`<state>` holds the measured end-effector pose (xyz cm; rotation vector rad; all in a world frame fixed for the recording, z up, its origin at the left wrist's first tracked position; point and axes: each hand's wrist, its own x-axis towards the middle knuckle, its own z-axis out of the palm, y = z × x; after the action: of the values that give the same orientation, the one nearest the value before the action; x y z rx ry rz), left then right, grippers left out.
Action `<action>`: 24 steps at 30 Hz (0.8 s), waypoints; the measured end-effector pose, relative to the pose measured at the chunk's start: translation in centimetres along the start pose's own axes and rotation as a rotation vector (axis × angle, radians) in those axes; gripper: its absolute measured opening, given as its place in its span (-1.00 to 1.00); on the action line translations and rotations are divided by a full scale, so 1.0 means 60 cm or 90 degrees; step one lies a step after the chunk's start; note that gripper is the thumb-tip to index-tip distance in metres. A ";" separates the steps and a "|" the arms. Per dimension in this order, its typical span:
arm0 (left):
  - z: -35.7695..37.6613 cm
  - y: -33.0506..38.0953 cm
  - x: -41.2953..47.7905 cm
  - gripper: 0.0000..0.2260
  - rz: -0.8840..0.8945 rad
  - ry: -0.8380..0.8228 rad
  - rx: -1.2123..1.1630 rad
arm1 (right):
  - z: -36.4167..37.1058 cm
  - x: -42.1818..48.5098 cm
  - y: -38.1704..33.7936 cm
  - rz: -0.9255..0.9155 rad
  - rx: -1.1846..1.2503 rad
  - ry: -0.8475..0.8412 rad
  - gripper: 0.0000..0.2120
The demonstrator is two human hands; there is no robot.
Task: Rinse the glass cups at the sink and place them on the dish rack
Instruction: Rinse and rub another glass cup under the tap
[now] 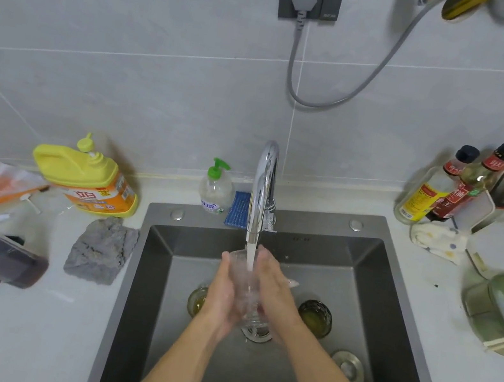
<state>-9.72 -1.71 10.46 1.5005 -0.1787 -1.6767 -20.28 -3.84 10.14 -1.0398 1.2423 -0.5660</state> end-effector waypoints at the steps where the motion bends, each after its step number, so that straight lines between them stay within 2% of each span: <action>1: 0.000 -0.001 0.001 -0.29 0.009 0.030 0.016 | 0.004 0.001 -0.003 0.013 -0.019 0.024 -0.30; 5: 0.003 -0.016 0.020 -0.08 0.139 0.102 0.147 | 0.016 -0.004 0.007 -0.028 -0.079 0.044 -0.36; 7: 0.006 -0.019 0.023 -0.13 0.181 0.099 0.165 | 0.018 -0.002 0.023 -0.057 -0.106 0.036 -0.40; 10: -0.001 -0.012 0.022 -0.02 0.125 0.089 0.105 | 0.004 -0.009 0.034 -0.077 -0.114 -0.033 -0.24; 13: -0.006 0.004 0.013 -0.06 0.018 0.014 -0.016 | -0.030 -0.024 0.031 -0.117 -0.048 -0.120 -0.12; 15: -0.001 0.003 0.010 -0.06 -0.050 -0.042 -0.050 | -0.044 -0.023 0.022 -0.112 -0.029 -0.119 -0.04; 18: 0.014 -0.005 -0.002 -0.22 -0.040 -0.066 -0.056 | -0.043 -0.016 0.008 -0.086 -0.034 -0.104 -0.03; 21: 0.009 -0.002 -0.001 -0.38 -0.013 -0.083 -0.065 | -0.031 -0.016 0.005 -0.084 -0.053 -0.134 -0.16; 24: -0.011 0.000 0.020 -0.25 -0.023 -0.083 -0.062 | -0.029 -0.018 0.011 -0.064 -0.037 -0.116 -0.49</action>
<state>-9.03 -2.23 9.40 1.3304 -0.1380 -1.7877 -22.31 -3.20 10.14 -1.1809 1.0556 -0.5019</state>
